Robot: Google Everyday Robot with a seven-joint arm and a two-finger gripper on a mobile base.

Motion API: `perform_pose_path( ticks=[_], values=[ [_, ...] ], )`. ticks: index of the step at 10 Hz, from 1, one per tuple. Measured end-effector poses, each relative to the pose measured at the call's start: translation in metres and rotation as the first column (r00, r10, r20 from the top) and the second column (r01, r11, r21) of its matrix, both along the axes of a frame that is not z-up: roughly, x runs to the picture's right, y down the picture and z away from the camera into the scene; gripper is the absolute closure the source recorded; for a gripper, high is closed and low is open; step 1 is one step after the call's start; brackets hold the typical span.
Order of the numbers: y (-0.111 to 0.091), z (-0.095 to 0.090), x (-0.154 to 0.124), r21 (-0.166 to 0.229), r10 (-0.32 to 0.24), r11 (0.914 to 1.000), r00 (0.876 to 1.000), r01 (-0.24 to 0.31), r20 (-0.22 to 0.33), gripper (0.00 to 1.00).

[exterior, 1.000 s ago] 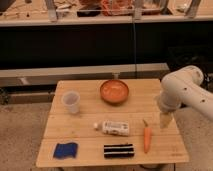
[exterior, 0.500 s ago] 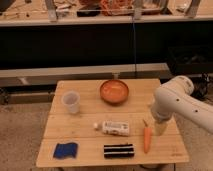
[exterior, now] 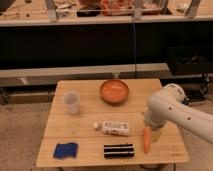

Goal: Push the eraser across the table

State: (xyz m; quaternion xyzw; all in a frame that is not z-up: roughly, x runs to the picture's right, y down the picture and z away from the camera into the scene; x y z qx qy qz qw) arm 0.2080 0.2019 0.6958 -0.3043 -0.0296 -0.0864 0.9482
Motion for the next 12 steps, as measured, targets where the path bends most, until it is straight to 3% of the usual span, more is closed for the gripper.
perform_pose_path(
  ticks=[12],
  values=[
    [0.052,0.026,-0.027,-0.040,-0.005,0.9992,0.998,0.008,0.065,0.20]
  ],
)
